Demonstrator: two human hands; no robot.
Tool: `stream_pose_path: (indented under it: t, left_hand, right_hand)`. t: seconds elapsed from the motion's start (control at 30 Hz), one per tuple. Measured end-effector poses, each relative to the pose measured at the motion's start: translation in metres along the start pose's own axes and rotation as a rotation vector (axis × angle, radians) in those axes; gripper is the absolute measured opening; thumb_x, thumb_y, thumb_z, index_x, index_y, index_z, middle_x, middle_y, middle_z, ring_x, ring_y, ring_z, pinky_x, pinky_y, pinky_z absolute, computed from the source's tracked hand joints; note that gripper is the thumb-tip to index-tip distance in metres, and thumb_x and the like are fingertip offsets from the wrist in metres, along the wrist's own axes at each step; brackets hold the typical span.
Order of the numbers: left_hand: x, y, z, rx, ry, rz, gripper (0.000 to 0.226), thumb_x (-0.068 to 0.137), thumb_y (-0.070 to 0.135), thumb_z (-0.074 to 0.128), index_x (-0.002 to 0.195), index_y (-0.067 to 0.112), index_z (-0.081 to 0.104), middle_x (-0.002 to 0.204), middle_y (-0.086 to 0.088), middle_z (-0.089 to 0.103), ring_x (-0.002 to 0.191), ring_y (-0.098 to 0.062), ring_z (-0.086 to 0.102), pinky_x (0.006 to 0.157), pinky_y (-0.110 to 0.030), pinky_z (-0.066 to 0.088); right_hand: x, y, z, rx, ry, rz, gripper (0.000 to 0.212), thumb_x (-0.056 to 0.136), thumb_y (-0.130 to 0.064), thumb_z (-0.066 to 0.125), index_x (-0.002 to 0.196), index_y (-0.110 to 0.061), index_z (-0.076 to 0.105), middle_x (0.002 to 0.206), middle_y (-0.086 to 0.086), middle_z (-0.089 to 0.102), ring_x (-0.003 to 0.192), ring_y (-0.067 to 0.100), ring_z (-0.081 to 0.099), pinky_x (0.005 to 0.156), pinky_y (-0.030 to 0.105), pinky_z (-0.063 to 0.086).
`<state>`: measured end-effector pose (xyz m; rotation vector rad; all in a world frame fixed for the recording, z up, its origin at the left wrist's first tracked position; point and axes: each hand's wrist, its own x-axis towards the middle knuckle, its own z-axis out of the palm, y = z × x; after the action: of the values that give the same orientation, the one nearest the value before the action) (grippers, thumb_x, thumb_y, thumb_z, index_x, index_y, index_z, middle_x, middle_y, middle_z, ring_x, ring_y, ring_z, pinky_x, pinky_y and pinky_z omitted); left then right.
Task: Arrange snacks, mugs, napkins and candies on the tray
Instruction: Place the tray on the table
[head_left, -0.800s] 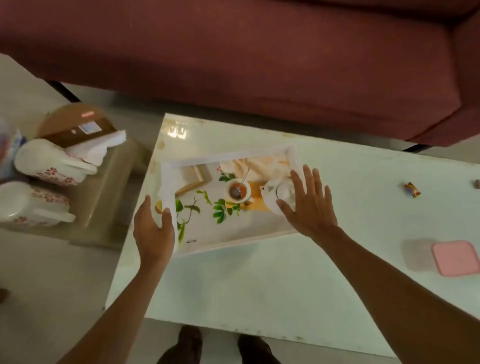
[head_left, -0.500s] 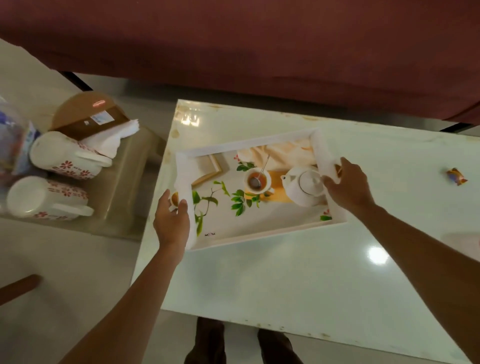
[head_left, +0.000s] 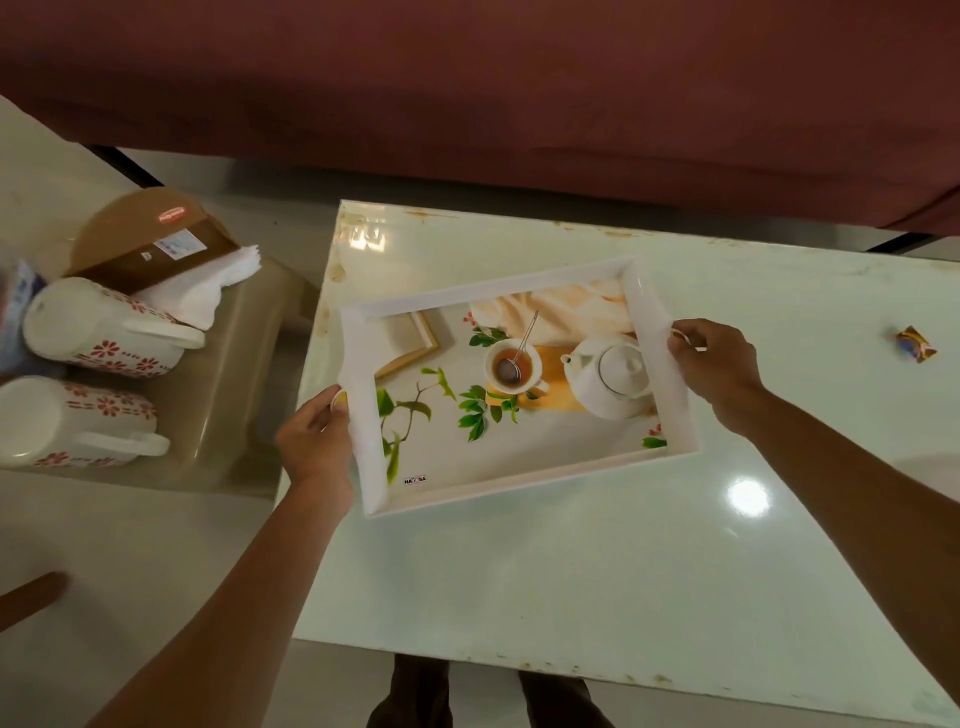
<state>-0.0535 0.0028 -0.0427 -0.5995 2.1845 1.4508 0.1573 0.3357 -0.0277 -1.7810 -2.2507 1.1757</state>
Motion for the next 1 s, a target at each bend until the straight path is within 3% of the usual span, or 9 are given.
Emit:
stream_pose_path:
  t: [0.13, 0.33, 0.43, 0.53, 0.83, 1.0]
  left_hand:
    - [0.003, 0.013, -0.003, 0.027, -0.014, 0.013, 0.016, 0.093, 0.016, 0.07, 0.106, 0.025, 0.074, 0.102, 0.006, 0.07, 0.101, -0.025, 0.069, 0.092, -0.051, 0.058]
    - [0.013, 0.036, -0.003, 0.06, -0.065, 0.052, 0.027, 0.095, 0.014, 0.068, 0.121, 0.019, 0.072, 0.119, -0.005, 0.072, 0.105, -0.026, 0.07, 0.093, -0.047, 0.059]
    - [0.017, 0.04, -0.004, 0.091, -0.087, 0.068, 0.029, 0.095, 0.014, 0.068, 0.123, 0.018, 0.072, 0.118, -0.003, 0.071, 0.103, -0.024, 0.069, 0.093, -0.047, 0.058]
    - [0.019, 0.04, -0.005, 0.131, -0.103, 0.081, 0.029, 0.095, 0.016, 0.068, 0.123, 0.019, 0.072, 0.114, 0.001, 0.069, 0.094, -0.019, 0.068, 0.092, -0.047, 0.059]
    - [0.023, 0.033, -0.008, 0.071, -0.128, 0.053, 0.031, 0.096, 0.01, 0.065, 0.126, 0.011, 0.069, 0.114, -0.004, 0.068, 0.101, -0.022, 0.066, 0.095, -0.04, 0.056]
    - [0.021, 0.028, -0.012, 0.046, -0.129, 0.042, 0.032, 0.097, 0.006, 0.064, 0.128, 0.008, 0.068, 0.116, -0.007, 0.07, 0.101, -0.019, 0.065, 0.101, -0.039, 0.054]
  right_hand:
    - [-0.011, 0.009, -0.004, 0.055, -0.004, 0.025, 0.029, 0.097, -0.026, 0.056, 0.123, -0.016, 0.065, 0.119, 0.004, 0.063, 0.103, 0.02, 0.055, 0.076, 0.029, 0.045]
    - [-0.044, 0.031, -0.002, 0.15, 0.021, 0.079, 0.024, 0.095, -0.025, 0.058, 0.117, -0.018, 0.068, 0.113, 0.002, 0.066, 0.105, 0.025, 0.061, 0.092, 0.046, 0.054]
    - [-0.06, 0.041, 0.003, 0.191, 0.029, 0.124, 0.023, 0.095, -0.025, 0.06, 0.115, -0.019, 0.068, 0.11, 0.0, 0.066, 0.104, 0.026, 0.063, 0.092, 0.05, 0.054]
    - [-0.073, 0.048, 0.008, 0.218, 0.037, 0.162, 0.021, 0.095, -0.026, 0.06, 0.114, -0.022, 0.067, 0.108, -0.003, 0.065, 0.103, 0.025, 0.063, 0.091, 0.05, 0.055]
    - [-0.085, 0.05, 0.02, 0.232, 0.058, 0.196, 0.023, 0.096, -0.026, 0.059, 0.117, -0.022, 0.067, 0.113, -0.003, 0.065, 0.103, 0.024, 0.062, 0.089, 0.044, 0.055]
    - [-0.087, 0.048, 0.022, 0.215, 0.084, 0.185, 0.023, 0.096, -0.027, 0.058, 0.117, -0.023, 0.066, 0.111, -0.005, 0.064, 0.096, 0.019, 0.061, 0.078, 0.033, 0.05]
